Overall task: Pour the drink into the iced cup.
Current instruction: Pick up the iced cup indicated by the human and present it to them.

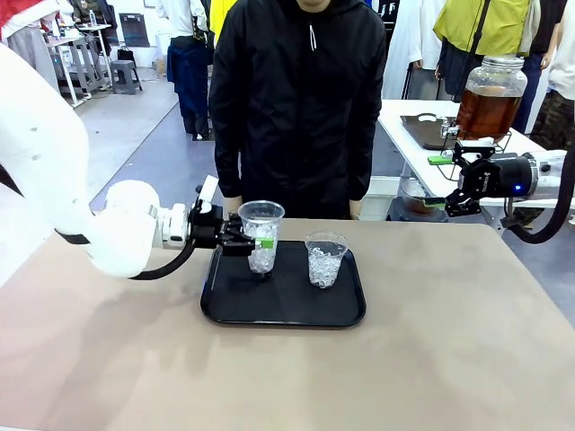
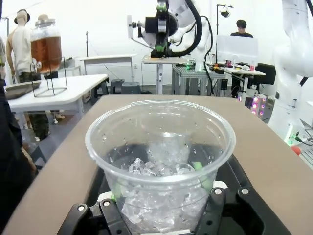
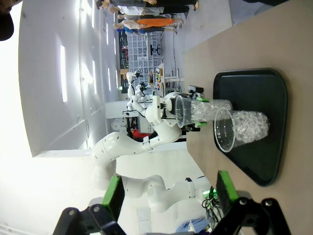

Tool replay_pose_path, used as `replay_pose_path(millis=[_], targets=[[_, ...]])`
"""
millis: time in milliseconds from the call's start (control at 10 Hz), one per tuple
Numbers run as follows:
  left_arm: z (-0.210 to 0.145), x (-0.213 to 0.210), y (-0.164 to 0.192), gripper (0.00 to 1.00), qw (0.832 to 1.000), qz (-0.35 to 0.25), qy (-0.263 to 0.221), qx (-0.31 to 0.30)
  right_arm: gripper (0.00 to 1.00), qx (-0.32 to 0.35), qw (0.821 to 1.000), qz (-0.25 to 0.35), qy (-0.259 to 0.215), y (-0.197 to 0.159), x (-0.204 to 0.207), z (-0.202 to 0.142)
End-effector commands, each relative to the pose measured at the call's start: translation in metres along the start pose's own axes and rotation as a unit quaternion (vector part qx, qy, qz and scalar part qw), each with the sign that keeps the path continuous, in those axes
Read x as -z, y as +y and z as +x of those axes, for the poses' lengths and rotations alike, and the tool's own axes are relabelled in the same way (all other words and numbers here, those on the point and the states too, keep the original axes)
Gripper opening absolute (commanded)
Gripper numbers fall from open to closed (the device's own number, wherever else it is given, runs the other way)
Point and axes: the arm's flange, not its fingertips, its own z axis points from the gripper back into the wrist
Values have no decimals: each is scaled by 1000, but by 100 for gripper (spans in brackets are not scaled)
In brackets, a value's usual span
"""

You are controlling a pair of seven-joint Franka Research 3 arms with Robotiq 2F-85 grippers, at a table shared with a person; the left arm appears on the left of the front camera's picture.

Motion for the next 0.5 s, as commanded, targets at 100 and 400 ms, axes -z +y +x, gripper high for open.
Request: replay_pose_path(millis=[100, 400], targets=[[85, 26, 17, 64, 1000, 7, -18, 14, 100, 0, 1000, 1, -1, 3, 0, 0], [141, 40, 47, 64, 1000, 18, -5, -11, 100, 0, 1000, 1, -1, 3, 0, 0]])
